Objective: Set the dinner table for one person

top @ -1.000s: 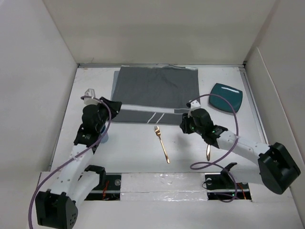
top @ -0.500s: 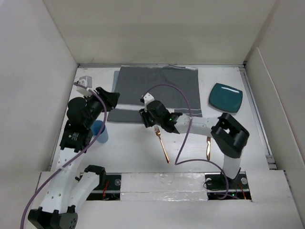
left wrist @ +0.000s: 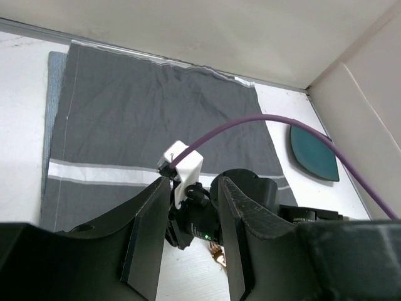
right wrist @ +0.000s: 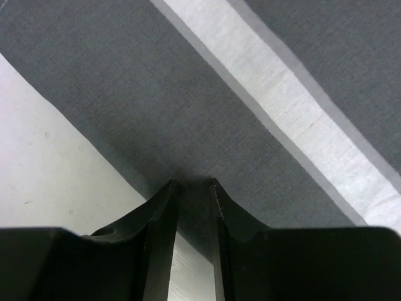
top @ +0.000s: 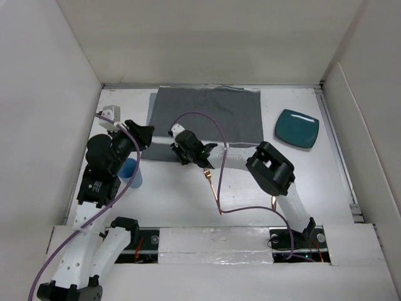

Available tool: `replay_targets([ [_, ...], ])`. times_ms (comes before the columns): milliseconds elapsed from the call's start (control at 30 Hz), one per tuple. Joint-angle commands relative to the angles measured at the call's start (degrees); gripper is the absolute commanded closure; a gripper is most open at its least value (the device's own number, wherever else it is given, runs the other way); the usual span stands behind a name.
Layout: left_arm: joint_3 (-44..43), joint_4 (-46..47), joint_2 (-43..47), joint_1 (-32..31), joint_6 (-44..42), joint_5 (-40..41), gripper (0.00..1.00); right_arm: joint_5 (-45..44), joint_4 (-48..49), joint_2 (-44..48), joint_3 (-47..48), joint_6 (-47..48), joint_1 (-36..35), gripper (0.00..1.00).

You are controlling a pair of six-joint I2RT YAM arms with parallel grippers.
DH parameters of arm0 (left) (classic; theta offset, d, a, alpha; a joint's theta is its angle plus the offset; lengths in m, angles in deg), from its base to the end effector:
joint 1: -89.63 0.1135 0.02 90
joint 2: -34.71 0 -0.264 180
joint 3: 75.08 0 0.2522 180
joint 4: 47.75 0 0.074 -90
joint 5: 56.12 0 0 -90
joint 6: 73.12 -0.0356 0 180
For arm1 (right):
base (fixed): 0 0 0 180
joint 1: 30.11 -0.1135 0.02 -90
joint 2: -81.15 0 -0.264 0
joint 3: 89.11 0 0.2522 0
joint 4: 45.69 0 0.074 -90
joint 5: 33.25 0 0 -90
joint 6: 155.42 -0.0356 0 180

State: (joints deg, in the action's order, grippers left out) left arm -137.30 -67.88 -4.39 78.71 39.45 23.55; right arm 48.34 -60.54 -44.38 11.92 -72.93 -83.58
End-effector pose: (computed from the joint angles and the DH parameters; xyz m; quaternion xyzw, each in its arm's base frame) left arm 0.1519 -0.0358 0.3847 -0.0046 0.6887 -0.2675 0.6739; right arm 0.2943 0.3885 0.1545 -0.3231 0.8422 0.1593 0.4012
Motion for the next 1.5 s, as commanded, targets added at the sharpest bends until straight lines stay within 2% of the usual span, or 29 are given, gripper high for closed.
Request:
replay_targets([
  [0,0.2,1.7,0.6,-0.3,-1.1,-0.5,0.66,1.9,-0.9,0.8,-3.3,0.8,-0.8,0.73],
  [233,0.4,1.8,0.9,-0.3,-0.7,-1.0,0.66,2.1,3.8,8.0,-15.9,1.1,-2.0,0.74],
  [333,0.2,1.7,0.7,-0.3,-0.7,-0.4,0.66,1.5,3.5,10.1,-16.5,1.5,-2.0,0.71],
  [400,0.0,1.4,0.9,-0.3,-0.8,0.5,0.66,2.8,3.5,10.9,-15.3,2.0,-2.0,0.62],
  [500,0.1,1.5,1.9,0.7,-0.5,1.9,0.66,4.5,2.9,11.6,-12.1,2.3,-2.0,0.55],
  [667,0.1,1.4,2.3,0.7,-0.4,2.3,0.66,5.6,3.1,9.4,-7.5,1.9,-2.0,0.54],
  [833,0.0,1.2,2.2,0.7,-0.4,2.5,0.65,11.6,3.3,3.5,-1.1,-0.1,-2.0,0.54],
  [933,0.0,0.9,2.1,0.7,-0.5,3.3,0.65,10.3,2.8,3.8,0.2,-0.9,-2.0,0.55],
  [1033,0.1,0.8,2.4,0.7,-0.6,2.8,0.65,8.8,5.8,9.2,-2.3,-1.1,-2.0,0.60],
  [1067,0.2,1.0,2.4,0.7,-0.6,2.7,0.65,8.8,6.2,12.5,-3.1,-1.2,-2.0,0.69],
  [1100,0.0,0.9,2.3,0.7,-0.6,2.8,0.67,8.8,7.6,15.9,-5.3,-1.5,-2.0,0.84],
  [1133,0.0,0.9,2.1,0.7,-0.6,2.8,0.67,8.8,8.3,15.9,-5.3,-1.6,-2.0,0.84],
  [1167,0.0,0.7,1.9,0.7,-0.6,2.6,0.69,8.8,9.0,17.5,-7.6,-1.9,-2.0,0.99],
  [1267,0.3,0.9,2.3,0.7,-0.5,1.7,0.86,5.2,11.1,24.0,-13.8,-2.6,-2.0,1.00],
  [1300,0.3,1.0,2.4,0.7,-0.6,1.5,0.99,0.5,11.7,28.4,-15.7,-2.9,-1.5,1.00],
  [1367,0.3,1.1,2.1,0.7,-0.6,1.2,1.00,-4.6,11.5,33.6,-19.7,-5.1,-0.1,1.00],
  [1400,0.4,1.2,2.1,0.7,-0.6,0.8,1.00,-8.8,11.4,36.5,-24.6,-6.5,3.1,1.00],
  [1467,0.7,1.9,2.4,0.7,-0.6,-0.5,1.00,-10.6,11.5,45.8,-30.6,-13.0,8.1,1.00],
])
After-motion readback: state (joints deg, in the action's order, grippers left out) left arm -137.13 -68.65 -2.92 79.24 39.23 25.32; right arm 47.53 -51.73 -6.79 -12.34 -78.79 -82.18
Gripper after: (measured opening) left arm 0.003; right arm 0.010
